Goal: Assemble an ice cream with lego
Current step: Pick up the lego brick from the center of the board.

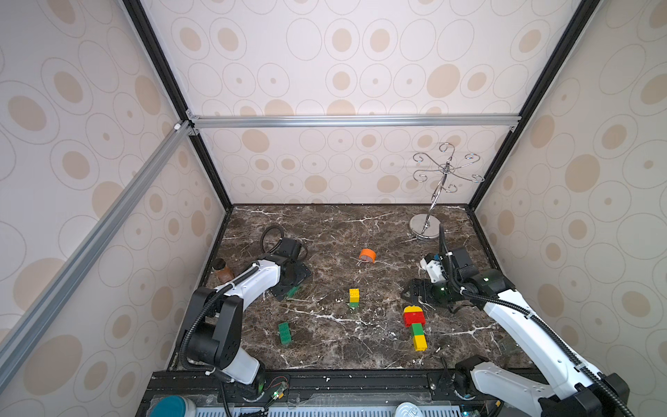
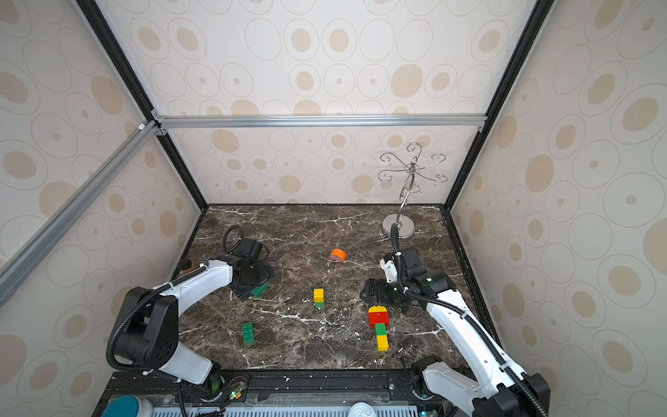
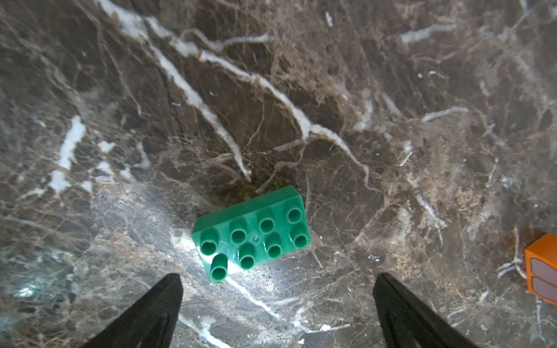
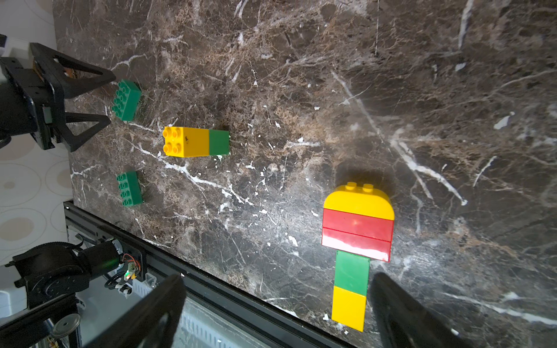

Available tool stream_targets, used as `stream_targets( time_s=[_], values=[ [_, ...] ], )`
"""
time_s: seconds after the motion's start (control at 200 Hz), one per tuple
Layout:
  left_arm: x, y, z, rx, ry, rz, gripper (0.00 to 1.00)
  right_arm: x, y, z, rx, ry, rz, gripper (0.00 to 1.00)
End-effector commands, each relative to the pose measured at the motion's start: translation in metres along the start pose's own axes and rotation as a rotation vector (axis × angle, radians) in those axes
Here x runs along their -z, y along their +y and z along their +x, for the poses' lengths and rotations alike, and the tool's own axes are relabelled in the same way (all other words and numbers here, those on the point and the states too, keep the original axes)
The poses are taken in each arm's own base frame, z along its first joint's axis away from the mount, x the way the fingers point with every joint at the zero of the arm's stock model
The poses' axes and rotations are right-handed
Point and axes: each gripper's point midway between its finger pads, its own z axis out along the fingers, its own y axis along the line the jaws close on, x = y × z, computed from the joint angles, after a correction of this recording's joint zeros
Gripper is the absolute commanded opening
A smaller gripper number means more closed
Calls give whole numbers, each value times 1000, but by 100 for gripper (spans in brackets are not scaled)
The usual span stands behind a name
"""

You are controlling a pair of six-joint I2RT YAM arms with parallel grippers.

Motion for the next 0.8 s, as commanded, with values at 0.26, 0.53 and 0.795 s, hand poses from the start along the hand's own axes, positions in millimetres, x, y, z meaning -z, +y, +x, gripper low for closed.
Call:
stream_targets(
  time_s=[0.26, 0.53, 0.795],
  values=[
    [-17, 15, -1, -17, 41, -54, 96, 6, 0, -1, 10, -7, 5, 99],
    [-21, 15, -2, -17, 49, -57, 93, 6, -1, 0, 8, -7, 8, 98],
    [-28, 12, -4, 36, 46, -49, 90, 5, -2, 1, 6, -7, 8, 98]
  ],
)
